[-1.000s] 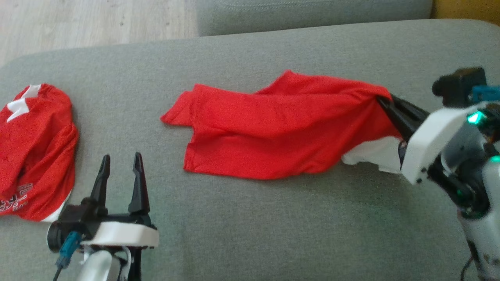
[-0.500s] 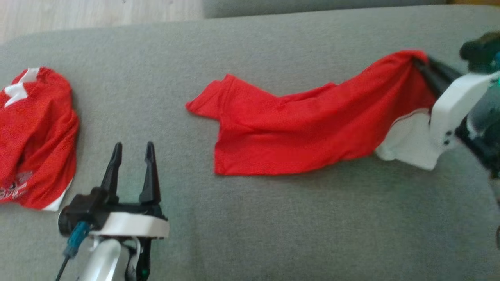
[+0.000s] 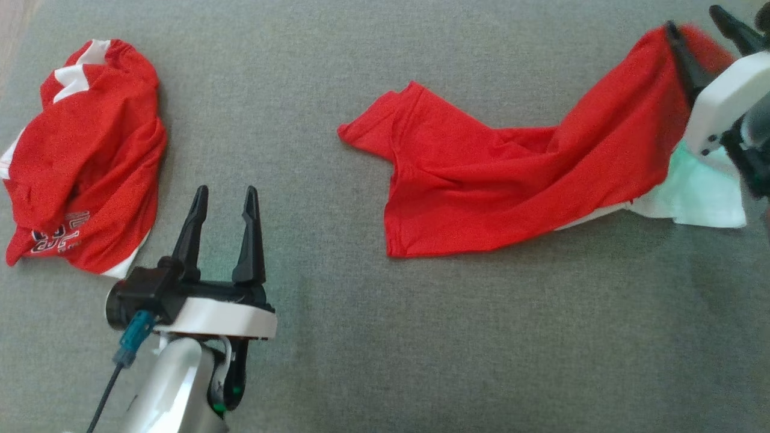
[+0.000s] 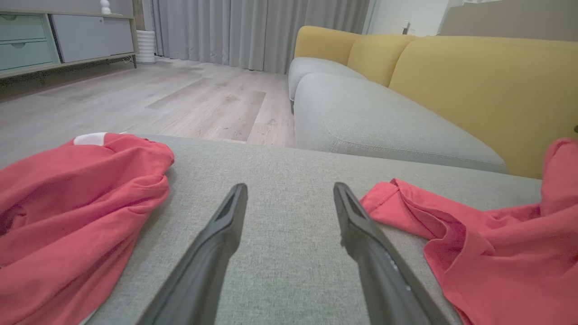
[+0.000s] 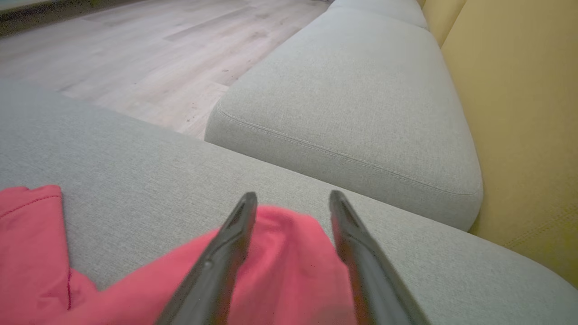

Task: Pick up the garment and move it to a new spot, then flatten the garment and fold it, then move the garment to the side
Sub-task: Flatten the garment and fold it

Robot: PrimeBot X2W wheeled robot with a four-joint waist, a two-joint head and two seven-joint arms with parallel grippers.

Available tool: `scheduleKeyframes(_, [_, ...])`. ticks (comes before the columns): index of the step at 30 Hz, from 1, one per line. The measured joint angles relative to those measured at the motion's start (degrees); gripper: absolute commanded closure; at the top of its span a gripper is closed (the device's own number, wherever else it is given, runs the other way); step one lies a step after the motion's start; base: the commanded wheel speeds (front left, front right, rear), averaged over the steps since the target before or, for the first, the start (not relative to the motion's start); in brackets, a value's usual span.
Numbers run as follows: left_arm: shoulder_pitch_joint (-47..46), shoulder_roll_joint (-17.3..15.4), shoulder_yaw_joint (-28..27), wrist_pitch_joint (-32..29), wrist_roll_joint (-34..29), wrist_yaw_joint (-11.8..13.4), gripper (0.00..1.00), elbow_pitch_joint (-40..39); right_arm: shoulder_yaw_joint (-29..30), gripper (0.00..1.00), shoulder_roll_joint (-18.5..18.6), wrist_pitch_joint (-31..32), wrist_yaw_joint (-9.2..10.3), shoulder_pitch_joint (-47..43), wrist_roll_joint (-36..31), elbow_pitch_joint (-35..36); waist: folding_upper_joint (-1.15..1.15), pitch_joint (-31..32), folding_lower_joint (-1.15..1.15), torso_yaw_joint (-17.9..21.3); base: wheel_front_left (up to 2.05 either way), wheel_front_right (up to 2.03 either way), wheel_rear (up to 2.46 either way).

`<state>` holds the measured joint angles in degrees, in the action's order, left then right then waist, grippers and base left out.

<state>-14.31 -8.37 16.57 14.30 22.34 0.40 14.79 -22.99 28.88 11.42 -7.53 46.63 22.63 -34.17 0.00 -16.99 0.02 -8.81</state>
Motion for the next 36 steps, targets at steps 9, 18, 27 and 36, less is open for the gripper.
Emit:
scheduleKeyframes(9, [1.5,0.2,-3.5,0.2,-1.5,-0.3,0.0,0.2,4.9,0.0,-4.9,-12.6,0.0,-1.8,1.0,-1.5,0.0,4.0,-0.02,2.9,0.0,0.0,0.0])
scheduleKeyframes(18, [9.0,-0.2,-7.5,0.2,-2.3,1.6,0.0,-0.9,14.3,0.0,-15.5,-17.6,0.0,-26.6,-6.5,13.0,0.0,9.0,-0.03,8.7,0.0,0.0,0.0])
scheduleKeyframes(27, [13.2,-0.3,-8.1,0.2,-2.5,2.0,0.0,-0.7,21.7,0.0,-22.8,-14.5,0.0,-42.0,-13.8,24.6,0.0,13.4,-0.03,12.2,0.0,0.0,0.0])
scheduleKeyframes(36, [13.6,-0.3,-7.9,0.2,-2.6,1.5,0.0,-0.1,23.0,0.0,-23.4,-10.8,0.0,-43.5,-15.1,30.2,0.0,13.8,-0.02,12.6,0.0,0.0,0.0])
